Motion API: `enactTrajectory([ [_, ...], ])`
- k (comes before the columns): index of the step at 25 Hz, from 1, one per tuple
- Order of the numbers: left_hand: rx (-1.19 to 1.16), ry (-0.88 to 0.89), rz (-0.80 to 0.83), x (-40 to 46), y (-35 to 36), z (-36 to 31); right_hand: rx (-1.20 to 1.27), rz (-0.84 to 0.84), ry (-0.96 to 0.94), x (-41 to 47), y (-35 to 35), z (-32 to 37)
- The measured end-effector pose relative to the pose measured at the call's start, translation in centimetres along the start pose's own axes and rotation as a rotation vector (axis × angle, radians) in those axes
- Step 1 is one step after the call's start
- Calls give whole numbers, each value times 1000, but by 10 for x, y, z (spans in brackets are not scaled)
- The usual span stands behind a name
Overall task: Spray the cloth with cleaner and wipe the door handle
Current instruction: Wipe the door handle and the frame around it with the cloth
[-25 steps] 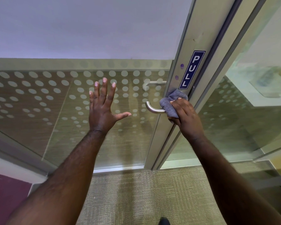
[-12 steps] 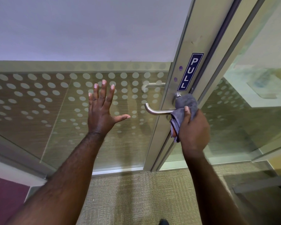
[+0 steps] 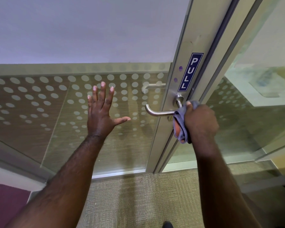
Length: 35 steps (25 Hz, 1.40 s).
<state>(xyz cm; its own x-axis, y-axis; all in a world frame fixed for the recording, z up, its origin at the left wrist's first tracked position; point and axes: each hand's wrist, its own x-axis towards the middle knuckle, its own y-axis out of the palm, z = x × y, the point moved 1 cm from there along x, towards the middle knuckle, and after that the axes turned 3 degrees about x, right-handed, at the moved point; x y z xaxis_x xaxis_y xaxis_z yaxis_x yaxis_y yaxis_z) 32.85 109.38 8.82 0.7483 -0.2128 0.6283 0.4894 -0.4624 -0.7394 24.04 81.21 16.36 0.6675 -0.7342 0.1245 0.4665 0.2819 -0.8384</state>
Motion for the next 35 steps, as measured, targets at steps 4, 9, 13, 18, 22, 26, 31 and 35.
enactTrajectory([
  [4, 3, -5, 1, 1, 1, 0, 5, 169, -30, 16, 20, 41],
  [9, 1, 4, -5, 0, 1, 2, -2, 233, 6, 16, 37, 38],
  [13, 4, 18, -5, 0, 1, 3, -18, 82, 28, -5, 46, 39],
  [18, -12, 30, 3, -1, 0, 5, 100, 202, 207, 17, 48, 49],
  [22, -19, 31, 1, 0, 0, 4, 136, 212, 218, 16, 52, 55],
  [26, -17, 38, -8, -1, 3, 6, 62, 115, 194, -2, 59, 57],
  [31, -20, 48, -10, -1, 5, 7, 46, 90, -1, -24, 63, 42],
  [35, -22, 40, -4, -1, 7, 7, 78, 16, -136, -37, 64, 34],
])
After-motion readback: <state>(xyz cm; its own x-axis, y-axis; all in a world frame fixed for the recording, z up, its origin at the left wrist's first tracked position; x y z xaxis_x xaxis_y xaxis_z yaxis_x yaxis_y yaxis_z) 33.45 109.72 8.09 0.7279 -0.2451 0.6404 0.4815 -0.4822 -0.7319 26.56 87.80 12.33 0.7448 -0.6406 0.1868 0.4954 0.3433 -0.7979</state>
